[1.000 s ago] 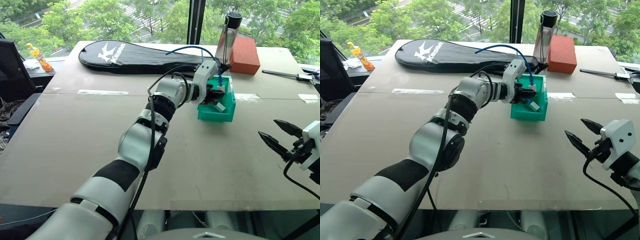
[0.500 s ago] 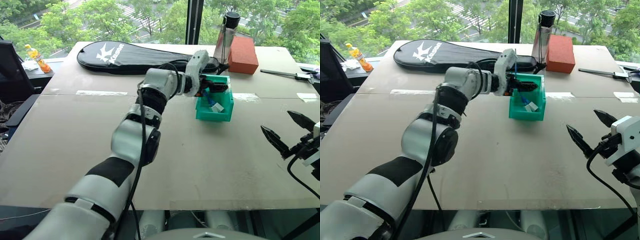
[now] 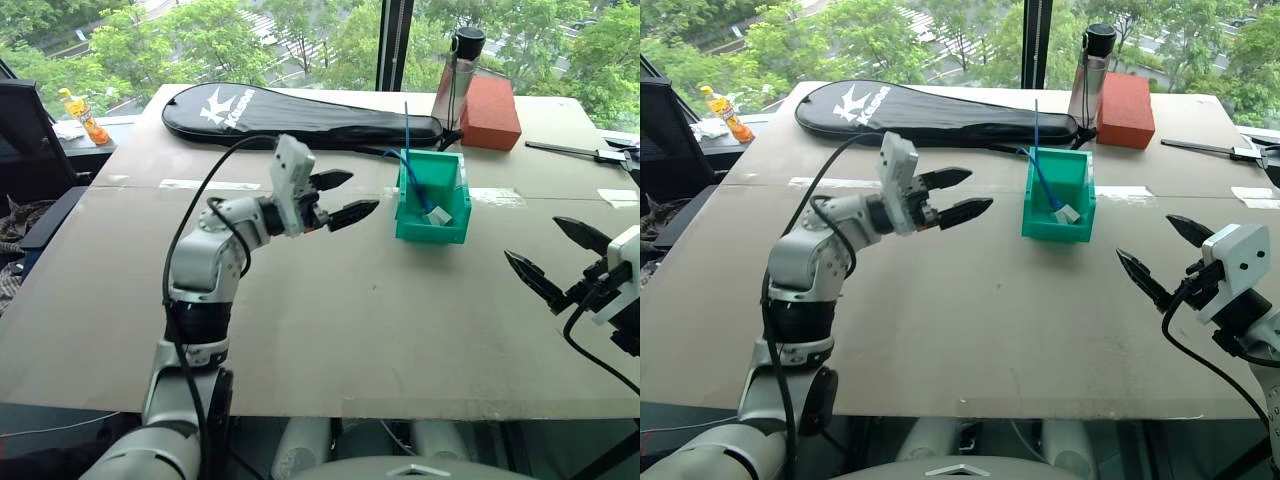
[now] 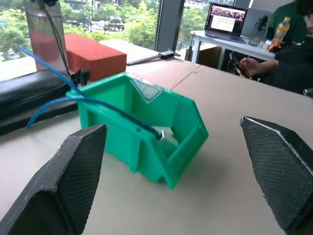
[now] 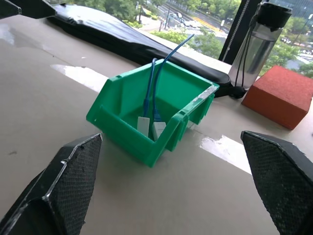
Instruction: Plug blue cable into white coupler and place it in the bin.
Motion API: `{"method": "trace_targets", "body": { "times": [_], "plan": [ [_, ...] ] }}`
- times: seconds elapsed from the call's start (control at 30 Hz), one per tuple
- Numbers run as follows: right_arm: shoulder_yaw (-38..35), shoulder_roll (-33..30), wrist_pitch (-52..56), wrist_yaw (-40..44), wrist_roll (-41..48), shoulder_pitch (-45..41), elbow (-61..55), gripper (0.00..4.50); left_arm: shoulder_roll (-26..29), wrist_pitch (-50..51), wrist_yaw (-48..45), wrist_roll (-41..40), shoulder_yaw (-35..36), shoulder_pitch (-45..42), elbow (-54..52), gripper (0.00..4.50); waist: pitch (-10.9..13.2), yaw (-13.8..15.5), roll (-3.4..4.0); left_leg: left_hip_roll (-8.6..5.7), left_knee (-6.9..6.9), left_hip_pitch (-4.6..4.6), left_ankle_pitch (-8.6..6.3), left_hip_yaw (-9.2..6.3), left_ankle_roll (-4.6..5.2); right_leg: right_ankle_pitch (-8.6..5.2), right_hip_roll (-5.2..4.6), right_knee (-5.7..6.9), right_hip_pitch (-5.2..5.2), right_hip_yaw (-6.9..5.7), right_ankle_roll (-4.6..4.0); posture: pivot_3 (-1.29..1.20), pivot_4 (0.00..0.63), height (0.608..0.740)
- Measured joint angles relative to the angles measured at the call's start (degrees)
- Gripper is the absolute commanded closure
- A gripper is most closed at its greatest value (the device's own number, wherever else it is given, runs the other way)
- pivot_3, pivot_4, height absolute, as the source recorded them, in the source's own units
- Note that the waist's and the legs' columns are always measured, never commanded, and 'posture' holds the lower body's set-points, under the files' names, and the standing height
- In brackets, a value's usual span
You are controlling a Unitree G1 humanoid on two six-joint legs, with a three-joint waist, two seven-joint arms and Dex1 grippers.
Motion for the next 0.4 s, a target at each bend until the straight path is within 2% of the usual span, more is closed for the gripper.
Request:
{"method": "trace_targets", "body": {
  "times": [0.13,0.33,0.4],
  "plan": [
    [-0.05,-3.18,-0.06,4.06,-0.82,5.66,1.0,0.0,6.94,-2.45,-4.13,-1.44,3.39,12.54,-2.55,0.02,0.01,-0.11,0.0,0.08,-0.15,0.44,-0.03,0.18,0.04,-0.1,0.02,-0.02,0.32,0.05,-0.12,0.0,0.15,0.74],
    [-0.96,-5.05,-2.94,9.12,-4.47,13.25,5.73,0.0,11.57,-7.24,-4.05,-1.03,8.97,30.89,-4.0,0.02,-0.01,-0.05,-0.02,0.16,-0.14,0.57,-0.07,0.26,0.08,-0.12,-0.24,-0.13,0.42,0.1,-0.1,0.0,0.15,0.74],
    [-0.96,-5.07,-3.71,10.08,-4.99,13.69,7.38,0.0,11.88,-7.67,-3.93,-1.07,9.7,34.56,-4.88,0.02,0.0,0.09,-0.04,0.18,-0.12,0.55,-0.07,0.23,0.08,-0.17,-0.43,-0.15,0.41,0.07,-0.01,0.0,0.15,0.74]
  ]
}}
